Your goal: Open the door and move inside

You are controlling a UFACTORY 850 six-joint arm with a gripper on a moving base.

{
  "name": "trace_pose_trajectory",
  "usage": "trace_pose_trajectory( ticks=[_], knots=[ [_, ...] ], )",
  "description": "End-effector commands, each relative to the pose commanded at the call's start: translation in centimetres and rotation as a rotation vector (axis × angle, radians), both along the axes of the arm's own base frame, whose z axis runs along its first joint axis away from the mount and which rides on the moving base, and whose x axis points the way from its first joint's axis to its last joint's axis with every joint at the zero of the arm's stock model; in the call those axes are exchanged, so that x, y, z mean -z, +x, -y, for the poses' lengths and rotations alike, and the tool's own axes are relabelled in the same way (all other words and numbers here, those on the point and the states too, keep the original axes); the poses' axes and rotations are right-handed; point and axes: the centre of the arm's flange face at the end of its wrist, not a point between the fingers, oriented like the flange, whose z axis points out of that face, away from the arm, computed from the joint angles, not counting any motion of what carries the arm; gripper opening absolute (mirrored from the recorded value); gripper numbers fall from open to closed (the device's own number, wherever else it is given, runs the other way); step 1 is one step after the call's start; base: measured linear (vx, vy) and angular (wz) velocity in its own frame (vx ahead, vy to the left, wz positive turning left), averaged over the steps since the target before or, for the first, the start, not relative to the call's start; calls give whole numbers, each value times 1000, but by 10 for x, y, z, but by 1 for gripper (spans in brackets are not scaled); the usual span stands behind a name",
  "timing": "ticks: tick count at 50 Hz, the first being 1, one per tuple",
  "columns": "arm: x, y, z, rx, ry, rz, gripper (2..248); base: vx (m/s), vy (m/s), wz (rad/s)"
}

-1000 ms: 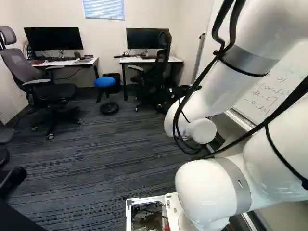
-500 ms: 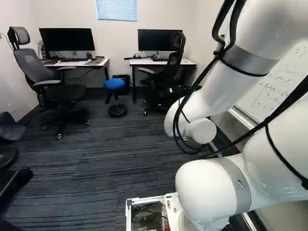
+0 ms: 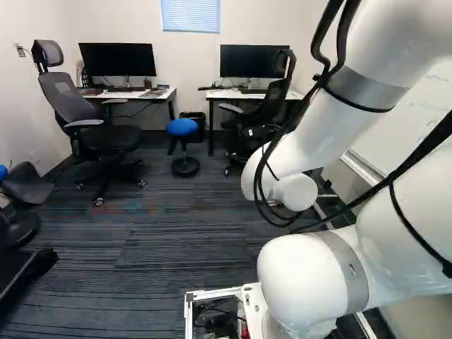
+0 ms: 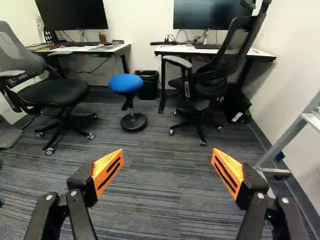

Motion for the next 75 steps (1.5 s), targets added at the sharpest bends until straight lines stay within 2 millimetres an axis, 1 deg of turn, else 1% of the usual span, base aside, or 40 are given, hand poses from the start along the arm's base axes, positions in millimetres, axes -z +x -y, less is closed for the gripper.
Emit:
trace_pose_trajectory(
  ticks=[17, 50, 75],
  knots=[
    [0, 0, 0, 0, 0, 0, 247, 213, 46, 154],
    [0, 0, 0, 0, 0, 0, 247, 222, 75, 142],
    [0, 0, 0, 0, 0, 0, 247, 241, 60, -9]
  ],
)
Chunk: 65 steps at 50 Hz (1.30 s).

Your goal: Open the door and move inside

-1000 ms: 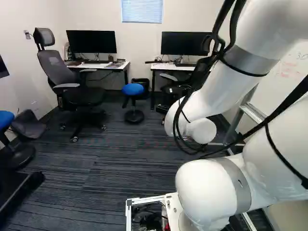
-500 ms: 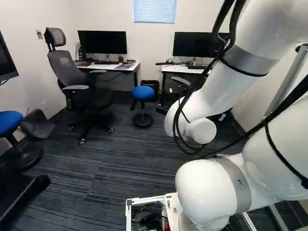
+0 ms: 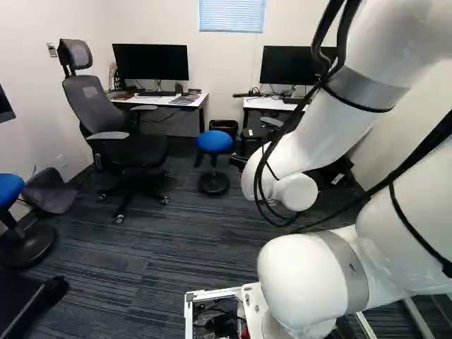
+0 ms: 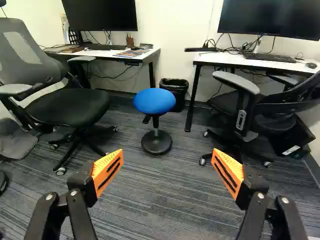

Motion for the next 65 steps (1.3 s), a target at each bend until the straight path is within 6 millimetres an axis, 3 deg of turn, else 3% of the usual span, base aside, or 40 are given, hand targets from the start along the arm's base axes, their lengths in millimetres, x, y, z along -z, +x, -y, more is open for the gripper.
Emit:
trace_pose_trajectory(
  ticks=[21, 65],
  knots=[
    [0, 0, 0, 0, 0, 0, 247, 163, 59, -23],
    [0, 0, 0, 0, 0, 0, 247, -3, -1, 1]
  ],
)
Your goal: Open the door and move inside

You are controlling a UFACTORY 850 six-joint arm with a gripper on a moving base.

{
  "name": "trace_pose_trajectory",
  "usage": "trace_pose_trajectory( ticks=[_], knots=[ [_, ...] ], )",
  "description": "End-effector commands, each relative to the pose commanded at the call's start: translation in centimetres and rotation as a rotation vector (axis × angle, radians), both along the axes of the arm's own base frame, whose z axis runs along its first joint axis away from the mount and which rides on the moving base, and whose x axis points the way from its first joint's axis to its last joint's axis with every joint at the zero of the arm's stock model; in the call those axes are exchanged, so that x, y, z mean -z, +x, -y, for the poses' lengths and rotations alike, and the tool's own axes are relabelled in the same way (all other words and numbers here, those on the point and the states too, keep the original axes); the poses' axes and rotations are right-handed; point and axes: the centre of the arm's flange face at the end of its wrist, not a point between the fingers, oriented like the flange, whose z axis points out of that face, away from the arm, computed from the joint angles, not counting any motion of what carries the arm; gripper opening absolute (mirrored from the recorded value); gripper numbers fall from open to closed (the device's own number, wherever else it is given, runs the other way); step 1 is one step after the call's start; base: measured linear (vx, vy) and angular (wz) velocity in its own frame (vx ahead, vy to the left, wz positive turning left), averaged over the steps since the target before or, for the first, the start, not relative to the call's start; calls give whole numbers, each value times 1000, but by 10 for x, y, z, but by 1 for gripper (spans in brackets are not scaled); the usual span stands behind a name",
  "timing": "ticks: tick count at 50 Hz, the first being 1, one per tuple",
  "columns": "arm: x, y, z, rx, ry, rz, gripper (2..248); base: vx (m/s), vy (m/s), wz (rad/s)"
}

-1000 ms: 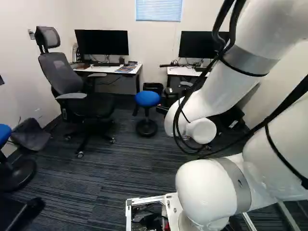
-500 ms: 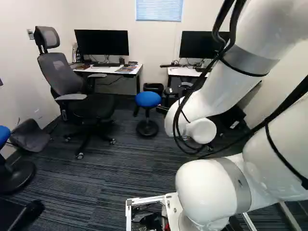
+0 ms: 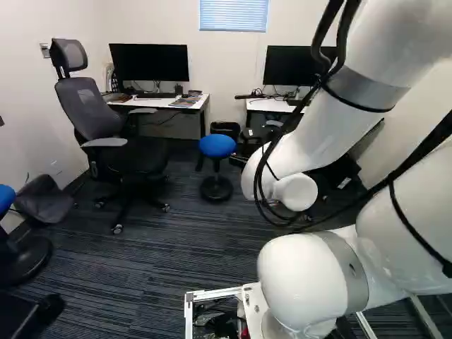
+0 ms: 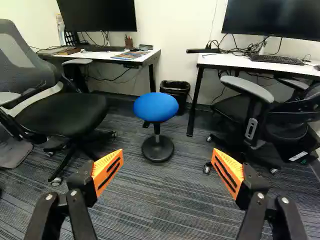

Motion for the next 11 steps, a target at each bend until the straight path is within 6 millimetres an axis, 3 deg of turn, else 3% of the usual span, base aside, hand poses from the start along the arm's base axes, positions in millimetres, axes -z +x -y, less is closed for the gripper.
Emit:
trace_pose_trajectory(
  ticks=[11],
  knots=[
    [0, 0, 0, 0, 0, 0, 247, 0, 0, 0]
  ],
)
